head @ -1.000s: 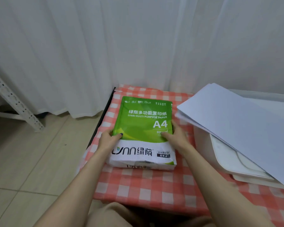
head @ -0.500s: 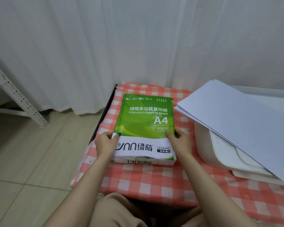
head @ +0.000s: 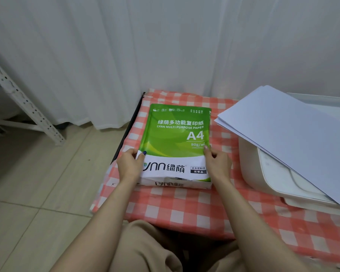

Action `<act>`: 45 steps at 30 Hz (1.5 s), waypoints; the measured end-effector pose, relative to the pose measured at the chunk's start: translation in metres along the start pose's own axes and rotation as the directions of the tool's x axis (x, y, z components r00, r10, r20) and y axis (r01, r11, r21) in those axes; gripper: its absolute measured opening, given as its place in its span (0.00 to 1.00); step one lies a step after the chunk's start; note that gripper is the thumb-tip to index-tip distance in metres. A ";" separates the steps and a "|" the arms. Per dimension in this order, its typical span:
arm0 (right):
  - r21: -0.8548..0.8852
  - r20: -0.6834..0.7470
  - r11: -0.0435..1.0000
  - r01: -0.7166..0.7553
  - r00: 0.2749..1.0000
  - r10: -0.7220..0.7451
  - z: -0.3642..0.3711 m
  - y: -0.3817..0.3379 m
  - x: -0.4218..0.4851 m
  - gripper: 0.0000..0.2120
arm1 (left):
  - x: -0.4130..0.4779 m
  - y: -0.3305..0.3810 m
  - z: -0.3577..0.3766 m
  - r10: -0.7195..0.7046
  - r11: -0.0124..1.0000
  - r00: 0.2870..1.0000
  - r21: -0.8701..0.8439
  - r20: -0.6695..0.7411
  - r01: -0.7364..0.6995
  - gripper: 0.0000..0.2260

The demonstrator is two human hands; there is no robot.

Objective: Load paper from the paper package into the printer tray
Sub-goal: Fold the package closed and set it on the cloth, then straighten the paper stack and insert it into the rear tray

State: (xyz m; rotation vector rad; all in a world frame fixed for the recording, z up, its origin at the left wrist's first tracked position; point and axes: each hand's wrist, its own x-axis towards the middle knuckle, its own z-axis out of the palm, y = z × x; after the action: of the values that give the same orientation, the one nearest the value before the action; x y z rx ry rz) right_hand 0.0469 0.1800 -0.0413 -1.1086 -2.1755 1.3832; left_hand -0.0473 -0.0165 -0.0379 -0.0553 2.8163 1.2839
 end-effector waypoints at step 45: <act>0.237 0.023 0.909 -0.343 0.937 0.347 -0.283 0.032 -0.103 0.25 | -0.226 0.161 0.035 0.370 0.927 0.858 -0.088 0.355 -0.364 0.13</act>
State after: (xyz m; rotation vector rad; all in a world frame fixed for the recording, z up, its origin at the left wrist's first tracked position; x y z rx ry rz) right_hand 0.3062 0.2828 0.0772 -1.4527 -1.7950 1.7184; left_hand 0.1709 0.1187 0.0737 0.6836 2.5601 1.2188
